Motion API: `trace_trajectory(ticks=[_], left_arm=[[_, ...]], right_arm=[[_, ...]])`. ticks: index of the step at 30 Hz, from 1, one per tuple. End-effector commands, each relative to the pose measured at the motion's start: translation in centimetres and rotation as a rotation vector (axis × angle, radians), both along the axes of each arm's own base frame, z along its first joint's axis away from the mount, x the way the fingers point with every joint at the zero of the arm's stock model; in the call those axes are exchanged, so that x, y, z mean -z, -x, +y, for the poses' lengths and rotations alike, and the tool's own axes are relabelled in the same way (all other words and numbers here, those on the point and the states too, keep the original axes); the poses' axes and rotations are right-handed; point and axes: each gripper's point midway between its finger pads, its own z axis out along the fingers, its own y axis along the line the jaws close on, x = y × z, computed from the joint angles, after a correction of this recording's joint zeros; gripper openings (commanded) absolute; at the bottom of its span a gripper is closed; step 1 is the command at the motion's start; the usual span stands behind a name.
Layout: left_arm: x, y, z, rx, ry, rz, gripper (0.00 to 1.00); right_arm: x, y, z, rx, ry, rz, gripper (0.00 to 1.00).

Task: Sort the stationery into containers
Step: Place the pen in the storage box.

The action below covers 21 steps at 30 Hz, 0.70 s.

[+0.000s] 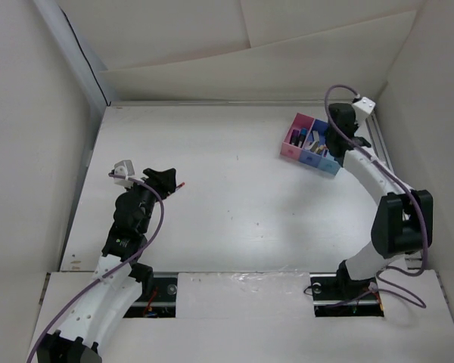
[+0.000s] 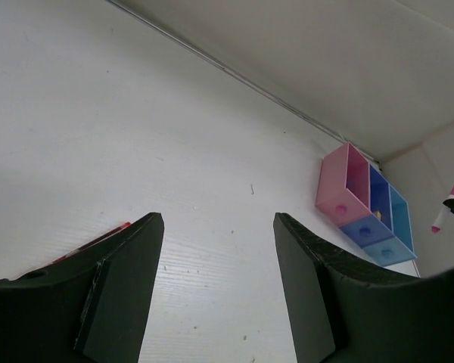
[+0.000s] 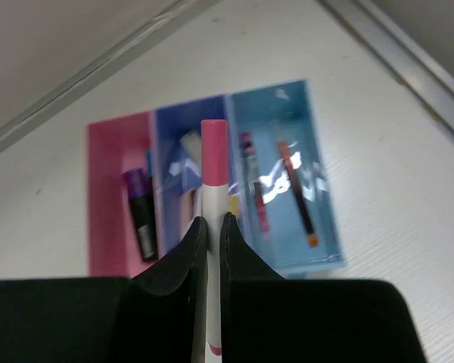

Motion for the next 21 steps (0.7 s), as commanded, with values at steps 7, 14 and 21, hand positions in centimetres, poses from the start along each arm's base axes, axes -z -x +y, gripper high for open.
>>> trace_trajectory(ticks=[7, 14, 21], left_arm=[[-3.4, 0.3, -0.3, 0.021, 0.016, -0.093, 0.57], [-3.4, 0.3, -0.3, 0.021, 0.016, -0.093, 0.57], [-3.1, 0.2, -0.3, 0.021, 0.013, -0.084, 0.57]], right_arm=[[-0.2, -4.7, -7.5, 0.141, -0.027, -0.016, 0.0], [3.0, -5.6, -8.0, 0.134, -0.01, 0.067, 0.04], [5.5, -4.8, -8.0, 0.132, -0.038, 0.113, 0.26]])
